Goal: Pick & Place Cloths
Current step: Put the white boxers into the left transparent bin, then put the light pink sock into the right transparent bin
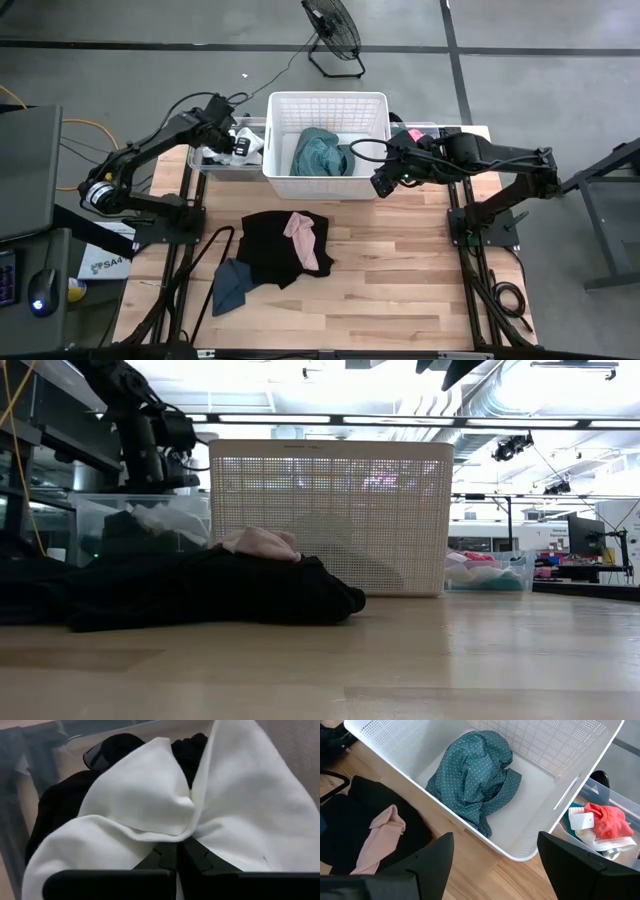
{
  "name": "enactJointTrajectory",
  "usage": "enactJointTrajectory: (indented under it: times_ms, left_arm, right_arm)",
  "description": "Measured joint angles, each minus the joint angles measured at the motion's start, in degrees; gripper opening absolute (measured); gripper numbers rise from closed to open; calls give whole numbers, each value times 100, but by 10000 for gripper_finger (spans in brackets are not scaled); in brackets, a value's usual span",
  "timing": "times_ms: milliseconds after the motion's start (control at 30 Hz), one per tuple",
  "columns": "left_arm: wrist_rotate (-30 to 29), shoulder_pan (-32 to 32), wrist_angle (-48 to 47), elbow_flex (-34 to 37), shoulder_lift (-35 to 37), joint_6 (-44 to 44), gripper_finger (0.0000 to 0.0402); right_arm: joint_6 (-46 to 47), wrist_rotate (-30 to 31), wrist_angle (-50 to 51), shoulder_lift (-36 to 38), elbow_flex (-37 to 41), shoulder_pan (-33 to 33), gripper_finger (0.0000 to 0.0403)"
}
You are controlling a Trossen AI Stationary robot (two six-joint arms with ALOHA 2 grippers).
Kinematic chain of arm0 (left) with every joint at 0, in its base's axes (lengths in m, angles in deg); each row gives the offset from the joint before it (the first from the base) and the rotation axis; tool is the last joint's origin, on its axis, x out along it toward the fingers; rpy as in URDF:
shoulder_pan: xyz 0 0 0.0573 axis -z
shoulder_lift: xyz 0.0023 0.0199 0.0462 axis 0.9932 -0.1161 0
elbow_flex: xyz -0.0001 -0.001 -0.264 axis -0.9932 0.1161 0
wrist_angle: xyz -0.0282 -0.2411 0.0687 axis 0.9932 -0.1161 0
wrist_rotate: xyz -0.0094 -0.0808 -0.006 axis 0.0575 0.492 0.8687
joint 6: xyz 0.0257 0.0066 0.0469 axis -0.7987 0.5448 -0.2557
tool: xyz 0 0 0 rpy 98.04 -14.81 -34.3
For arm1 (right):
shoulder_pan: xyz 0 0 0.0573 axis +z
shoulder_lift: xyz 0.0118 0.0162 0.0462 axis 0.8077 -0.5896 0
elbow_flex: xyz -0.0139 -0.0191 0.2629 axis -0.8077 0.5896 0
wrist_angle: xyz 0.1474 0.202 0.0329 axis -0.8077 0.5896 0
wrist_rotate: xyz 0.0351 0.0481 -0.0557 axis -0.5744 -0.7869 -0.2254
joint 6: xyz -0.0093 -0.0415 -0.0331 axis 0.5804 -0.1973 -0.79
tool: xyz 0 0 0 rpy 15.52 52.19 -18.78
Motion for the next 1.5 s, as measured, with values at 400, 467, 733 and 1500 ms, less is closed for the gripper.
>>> enactJointTrajectory:
  times_ms: [400,467,733,1500]
  left_arm:
    - [173,4,22,2,-4,16,0]
    - [343,3,20,2,-3,-38,1]
    - [681,4,-6,11,340,-124,73]
    - [1736,427,-1045,-1716,1884,-1020,181]
  right_arm:
    - [103,0,-24,0,0,0,279]
    - [103,-2,-24,0,0,7,279]
    - [103,-22,-23,0,0,7,279]
    - [522,158,-618,-143,34,964,279]
